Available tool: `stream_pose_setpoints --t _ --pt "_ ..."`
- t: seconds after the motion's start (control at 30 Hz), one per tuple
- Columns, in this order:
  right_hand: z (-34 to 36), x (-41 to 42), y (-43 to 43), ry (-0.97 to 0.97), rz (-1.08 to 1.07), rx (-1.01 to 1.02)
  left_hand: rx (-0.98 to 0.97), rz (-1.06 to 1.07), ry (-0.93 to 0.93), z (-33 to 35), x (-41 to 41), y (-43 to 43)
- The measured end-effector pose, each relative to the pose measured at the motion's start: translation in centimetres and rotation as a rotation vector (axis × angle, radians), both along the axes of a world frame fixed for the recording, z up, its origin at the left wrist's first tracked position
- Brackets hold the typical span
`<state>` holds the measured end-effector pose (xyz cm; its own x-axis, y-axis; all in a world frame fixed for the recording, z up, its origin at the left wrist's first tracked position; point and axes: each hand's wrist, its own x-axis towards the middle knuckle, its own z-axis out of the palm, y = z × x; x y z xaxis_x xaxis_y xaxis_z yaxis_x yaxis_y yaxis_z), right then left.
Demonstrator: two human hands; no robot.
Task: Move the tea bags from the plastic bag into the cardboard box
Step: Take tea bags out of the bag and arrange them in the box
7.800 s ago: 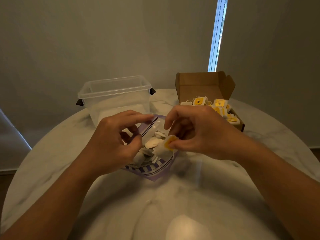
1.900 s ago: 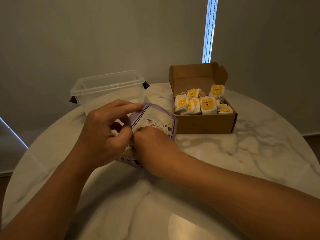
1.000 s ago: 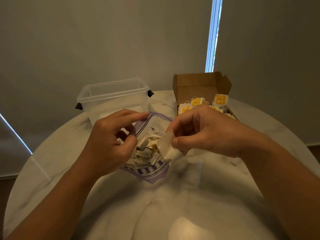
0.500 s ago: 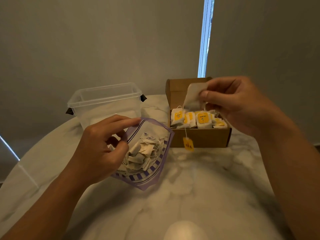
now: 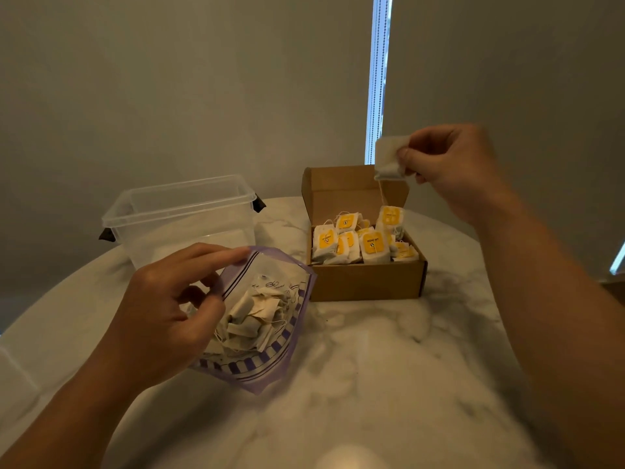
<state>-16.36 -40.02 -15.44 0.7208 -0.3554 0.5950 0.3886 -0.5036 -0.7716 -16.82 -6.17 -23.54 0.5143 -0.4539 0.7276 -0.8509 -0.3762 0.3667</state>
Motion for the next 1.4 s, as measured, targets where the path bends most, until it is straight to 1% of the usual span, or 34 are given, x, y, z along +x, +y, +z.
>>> stream_pose_setpoints --t 0.2,0.33,0.43,0.57,0.73,0.87,0.93,0.97,1.03,1.1,1.2,1.27,1.3,1.4 --pt "-3.7 2.6 -1.0 0.212 -0.086 -0.051 -0.007 -0.017 -0.002 0.0 0.0 -0.1" --pt "-5.3 3.7 -1.4 0.326 -0.113 -0.125 -0.005 -0.014 -0.008 0.0 0.2 -0.1" --pt "-6.1 4.3 -1.5 0.387 -0.192 -0.216 -0.004 -0.014 -0.013 -0.1 0.2 -0.2" --pt "-6.5 4.7 -1.8 0.390 -0.309 -0.331 -0.001 -0.016 -0.014 0.0 0.2 -0.1" --pt "-6.5 4.4 -2.1 0.335 -0.420 -0.340 0.002 -0.015 -0.015 0.0 0.1 -0.2" --pt "-5.6 2.5 -1.5 0.263 -0.426 -0.365 0.007 -0.020 -0.008 0.2 0.0 -0.3" --pt "-5.1 0.9 -0.2 0.203 -0.367 -0.366 0.014 -0.013 -0.004 0.2 -0.1 -0.5" --pt "-4.9 0.0 0.6 0.179 -0.302 -0.353 0.017 -0.006 -0.001 0.2 -0.1 -0.5" --pt "-5.0 -1.8 2.4 0.167 -0.086 -0.299 0.023 0.010 0.005 0.1 -0.2 -0.5" --pt "-5.0 -3.6 4.4 0.194 0.151 -0.253 0.030 0.018 0.009 0.0 -0.2 -0.5" --pt "-4.9 -5.9 7.4 0.203 0.424 -0.260 0.033 0.020 0.011 0.1 -0.4 -0.6" --pt "-5.2 -6.8 9.6 0.212 0.558 -0.348 0.038 0.023 -0.001 0.2 -0.4 -0.7" --pt "-5.6 -7.1 10.8 0.218 0.591 -0.434 0.045 0.028 -0.011 0.2 -0.5 -0.7" --pt "-7.2 -6.7 13.8 0.184 0.544 -0.804 0.066 0.033 -0.046 0.4 -0.6 -0.9"
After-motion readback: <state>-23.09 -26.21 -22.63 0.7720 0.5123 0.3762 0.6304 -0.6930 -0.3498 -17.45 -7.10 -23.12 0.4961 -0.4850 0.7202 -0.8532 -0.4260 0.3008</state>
